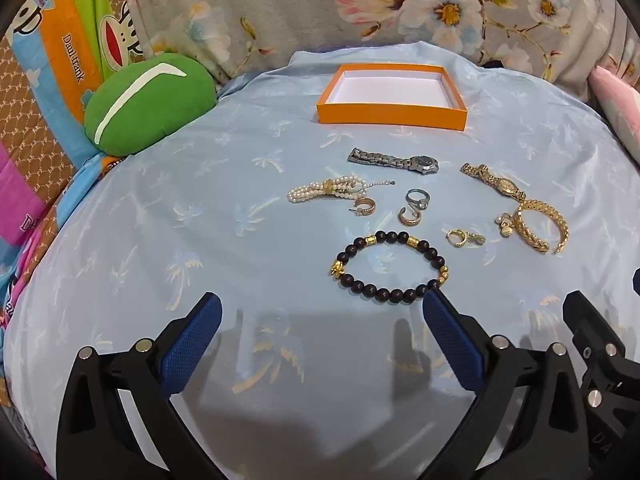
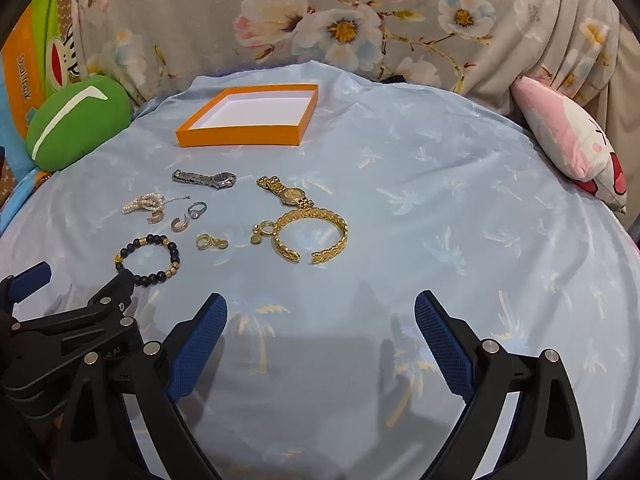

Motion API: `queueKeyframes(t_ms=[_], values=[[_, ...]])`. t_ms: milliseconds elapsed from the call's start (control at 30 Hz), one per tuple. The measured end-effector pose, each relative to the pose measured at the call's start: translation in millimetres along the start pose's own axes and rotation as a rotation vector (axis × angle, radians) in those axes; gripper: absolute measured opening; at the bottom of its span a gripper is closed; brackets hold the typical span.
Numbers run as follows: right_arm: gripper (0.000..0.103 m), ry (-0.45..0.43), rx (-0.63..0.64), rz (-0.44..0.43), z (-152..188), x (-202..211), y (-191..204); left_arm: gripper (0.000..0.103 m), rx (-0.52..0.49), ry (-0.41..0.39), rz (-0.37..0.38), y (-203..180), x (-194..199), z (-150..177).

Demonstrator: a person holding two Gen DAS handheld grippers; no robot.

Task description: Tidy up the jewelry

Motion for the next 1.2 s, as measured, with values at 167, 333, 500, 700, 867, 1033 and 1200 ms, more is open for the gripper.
queueKeyframes(t_ms=[167, 333, 500, 700, 867, 1033, 1200], values=[[0.093, 0.005, 0.003, 0.006, 1.9, -1.9, -2.0, 0.098, 0.005, 0.006, -0.002, -1.2, -1.5, 0.0], [0.093, -0.001, 0.002, 0.001, -1.8, 0.6, 2.6, 0.098, 0.013, 0.013, 0.001, 0.7, -3.6, 3.3], [0.093, 0.0, 0.002, -0.002, 0.0, -1.4, 0.8, 0.098, 0.027, 0.018, 0.006, 4.6, -2.4, 4.4], [0.093, -0.001, 0.001, -0.003, 0.1, -2.1, -0.1, 0.098, 0.03, 0.019, 0.005, 5.3, -2.1, 4.2], [0.093, 0.0, 0.002, -0.002, 1.7, -3.4, 1.1, 0.098, 0.031, 0.017, 0.008, 5.1, -1.5, 3.5], [0.093, 0.0, 0.003, -0.002, 1.4, -3.6, 0.6, 0.098, 0.035, 0.016, 0.008, 5.5, -1.5, 3.1], [0.093, -0.001, 0.004, -0.002, 1.8, -3.4, 0.2, 0.098, 0.041, 0.014, 0.012, 6.3, -1.4, 2.5]])
Point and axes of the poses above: each gripper's, at about its wrist camera, not at the fingertips, and x roughly against the way its jaws point, y to its left, z to its underside, the point moved 10 cm from there along -x, roughly the way its jaws point, and after that the axes turned 12 degrees about -x, right-handed, at the moved point
